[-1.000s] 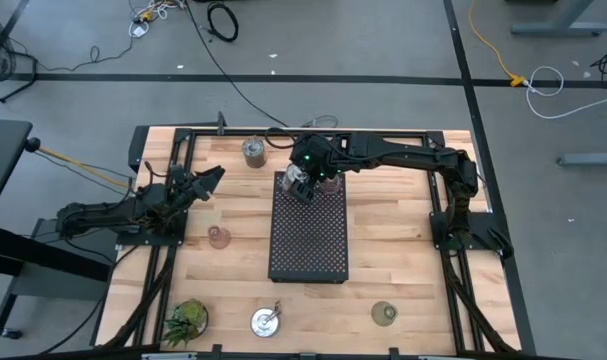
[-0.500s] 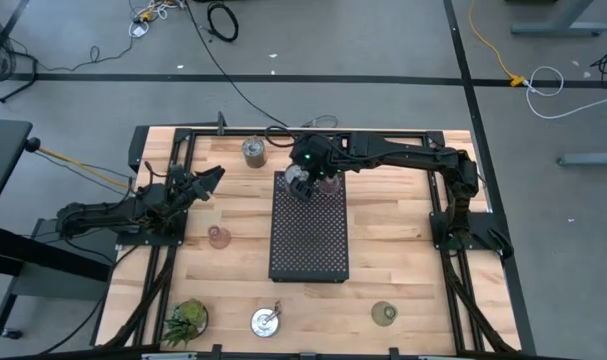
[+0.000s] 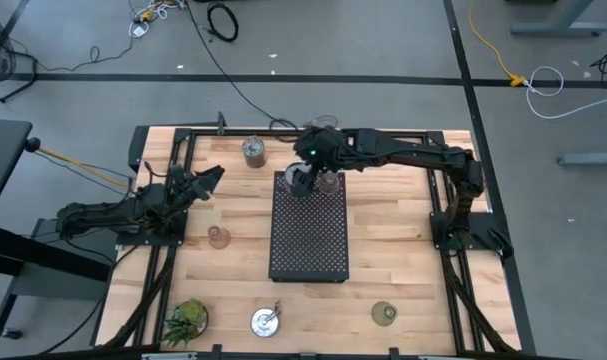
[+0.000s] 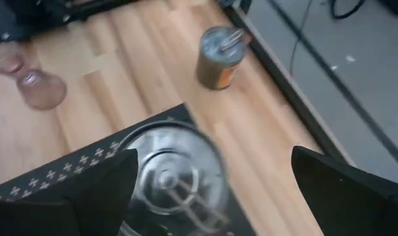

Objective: Pick & Place candle stick holders
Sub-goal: Put the top silver scented candle on the shelf aligned with the other scented candle

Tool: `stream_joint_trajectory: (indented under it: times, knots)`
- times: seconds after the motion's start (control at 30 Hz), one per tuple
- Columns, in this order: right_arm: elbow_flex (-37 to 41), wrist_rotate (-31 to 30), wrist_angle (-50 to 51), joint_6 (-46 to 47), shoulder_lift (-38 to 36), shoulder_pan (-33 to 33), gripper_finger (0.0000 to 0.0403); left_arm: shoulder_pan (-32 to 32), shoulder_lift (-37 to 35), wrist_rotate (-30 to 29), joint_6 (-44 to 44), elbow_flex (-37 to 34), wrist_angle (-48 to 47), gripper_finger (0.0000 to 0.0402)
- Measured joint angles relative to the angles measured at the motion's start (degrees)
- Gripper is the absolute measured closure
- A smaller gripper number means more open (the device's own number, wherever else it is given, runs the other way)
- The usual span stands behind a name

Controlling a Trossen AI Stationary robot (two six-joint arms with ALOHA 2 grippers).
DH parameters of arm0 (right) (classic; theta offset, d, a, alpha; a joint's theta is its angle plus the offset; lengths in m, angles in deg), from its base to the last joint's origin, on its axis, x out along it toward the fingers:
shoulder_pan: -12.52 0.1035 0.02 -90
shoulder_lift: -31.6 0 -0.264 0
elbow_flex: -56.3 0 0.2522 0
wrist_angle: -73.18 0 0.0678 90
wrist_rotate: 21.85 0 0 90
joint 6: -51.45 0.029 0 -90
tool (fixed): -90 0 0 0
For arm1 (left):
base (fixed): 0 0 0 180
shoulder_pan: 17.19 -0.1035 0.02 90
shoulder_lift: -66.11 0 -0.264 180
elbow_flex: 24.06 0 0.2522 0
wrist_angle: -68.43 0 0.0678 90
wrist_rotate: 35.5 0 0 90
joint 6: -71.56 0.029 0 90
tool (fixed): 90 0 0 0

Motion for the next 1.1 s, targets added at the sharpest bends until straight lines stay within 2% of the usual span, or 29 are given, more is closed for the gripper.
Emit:
stream_joint_trajectory:
  times: [0.13,0.33,0.47,0.57,0.77,0.93,1.03,1.1]
  knots:
    - [0.00,-2.14,-2.83,0.02,-2.77,-0.55,0.0003,-0.01,-0.01,-1.96,-0.05,0.00,1.15,0.0115]
    - [0.00,-1.68,-4.76,2.18,-8.25,-1.26,0.0003,-0.02,0.00,-4.51,1.53,0.00,1.40,0.0115]
    - [0.00,-0.99,-4.08,3.45,-11.81,-0.86,0.0003,-0.11,0.02,-2.33,3.58,1.11,1.12,0.0115]
    - [0.00,1.14,-4.11,4.08,-14.08,-0.38,0.0003,-0.72,-0.02,-0.56,9.46,4.71,1.96,0.0115]
    - [0.00,3.47,-4.05,7.99,-16.70,0.74,0.0003,-1.96,0.00,-11.04,17.28,14.43,1.31,0.0115]
    - [0.00,3.96,-3.46,8.17,-16.58,1.42,0.0003,-1.75,2.87,-7.26,19.64,22.65,1.19,0.0115]
    - [0.00,3.93,-2.96,8.16,-16.12,1.69,0.0003,-1.75,7.94,-4.88,25.05,27.55,-0.58,0.0115]
    - [0.00,3.93,-2.91,8.12,-16.02,1.69,0.0003,-1.75,12.27,-3.91,27.54,31.89,-5.02,0.0115]
